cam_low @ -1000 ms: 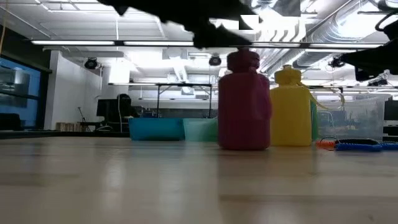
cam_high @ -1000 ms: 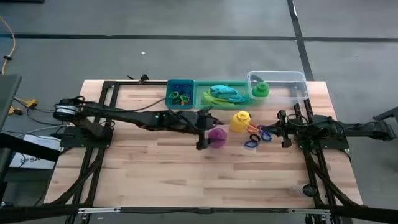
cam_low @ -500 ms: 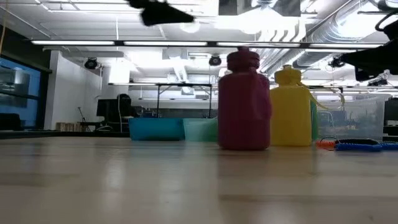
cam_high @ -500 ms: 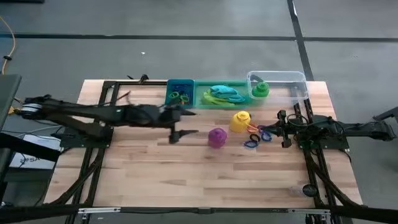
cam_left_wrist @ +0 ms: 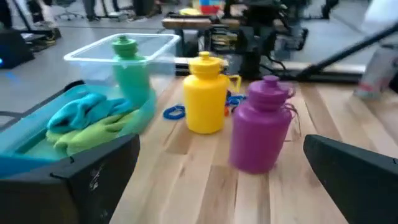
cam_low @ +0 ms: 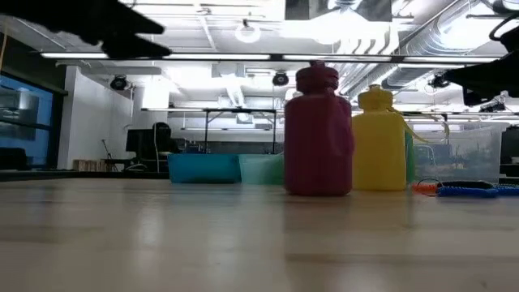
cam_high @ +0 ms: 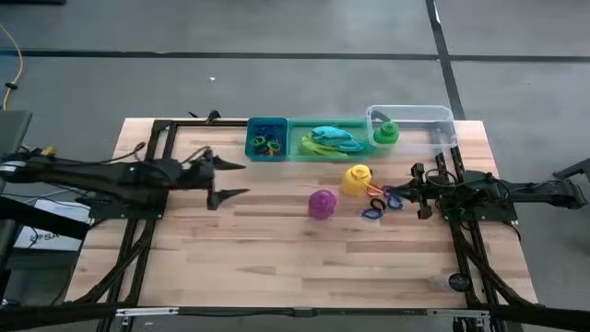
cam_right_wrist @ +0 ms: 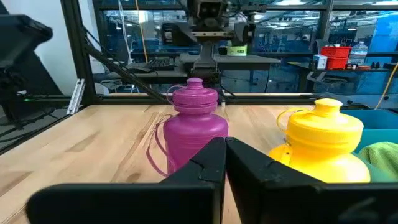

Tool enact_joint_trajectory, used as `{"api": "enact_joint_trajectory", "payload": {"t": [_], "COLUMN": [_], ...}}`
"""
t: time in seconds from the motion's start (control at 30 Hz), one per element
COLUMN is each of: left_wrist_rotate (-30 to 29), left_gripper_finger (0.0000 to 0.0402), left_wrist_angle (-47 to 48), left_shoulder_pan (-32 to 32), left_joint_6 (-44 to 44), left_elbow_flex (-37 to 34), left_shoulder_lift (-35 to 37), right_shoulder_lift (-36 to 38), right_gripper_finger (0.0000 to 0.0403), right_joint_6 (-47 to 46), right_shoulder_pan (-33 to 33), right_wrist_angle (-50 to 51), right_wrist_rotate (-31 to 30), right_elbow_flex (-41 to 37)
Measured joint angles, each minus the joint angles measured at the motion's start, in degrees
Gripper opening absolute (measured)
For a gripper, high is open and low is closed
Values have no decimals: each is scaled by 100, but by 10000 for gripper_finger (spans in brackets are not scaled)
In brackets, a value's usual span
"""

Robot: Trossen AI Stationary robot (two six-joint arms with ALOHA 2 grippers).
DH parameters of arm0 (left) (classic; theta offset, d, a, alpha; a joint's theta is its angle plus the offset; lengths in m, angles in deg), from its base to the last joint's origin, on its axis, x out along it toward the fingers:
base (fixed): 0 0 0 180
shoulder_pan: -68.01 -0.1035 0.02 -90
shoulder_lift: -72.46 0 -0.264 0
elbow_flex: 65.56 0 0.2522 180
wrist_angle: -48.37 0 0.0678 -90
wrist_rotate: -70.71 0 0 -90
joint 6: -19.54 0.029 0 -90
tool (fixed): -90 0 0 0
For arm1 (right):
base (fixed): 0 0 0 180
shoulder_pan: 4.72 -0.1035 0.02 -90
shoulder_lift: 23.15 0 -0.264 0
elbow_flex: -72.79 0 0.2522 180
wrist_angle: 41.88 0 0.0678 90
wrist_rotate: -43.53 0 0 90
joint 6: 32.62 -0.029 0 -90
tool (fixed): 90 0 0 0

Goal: Pick & Place Sports Items
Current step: Put the violet tumbler into the transparent bin

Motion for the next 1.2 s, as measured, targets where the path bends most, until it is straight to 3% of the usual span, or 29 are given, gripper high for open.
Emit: {"api": "enact_joint_trajectory", "payload": {"t": [0.13,0.37,0.7,0.87,1.2], "left_wrist_rotate": [1,0,0,0,79], "left_gripper_finger": [368,368,368,368,368], "left_wrist_angle": [-145,-153,-151,117,522], "left_shoulder_pan": [-89,-202,-200,-200,-66], "left_joint_6": [-283,329,413,419,714], "left_elbow_flex": [-603,-1483,-2256,-2396,-2418], "left_shoulder_lift": [771,2101,3702,4097,4096], "right_shoulder_lift": [0,0,0,0,0], "right_gripper_finger": [0,0,0,0,0], "right_joint_6": [-2,-2,-2,-2,-2], "right_shoulder_pan": [-2,0,0,-2,0], "right_wrist_angle": [0,0,0,0,0], "right_wrist_rotate": [2,0,0,0,0], "right_elbow_flex": [0,0,0,0,0]}}
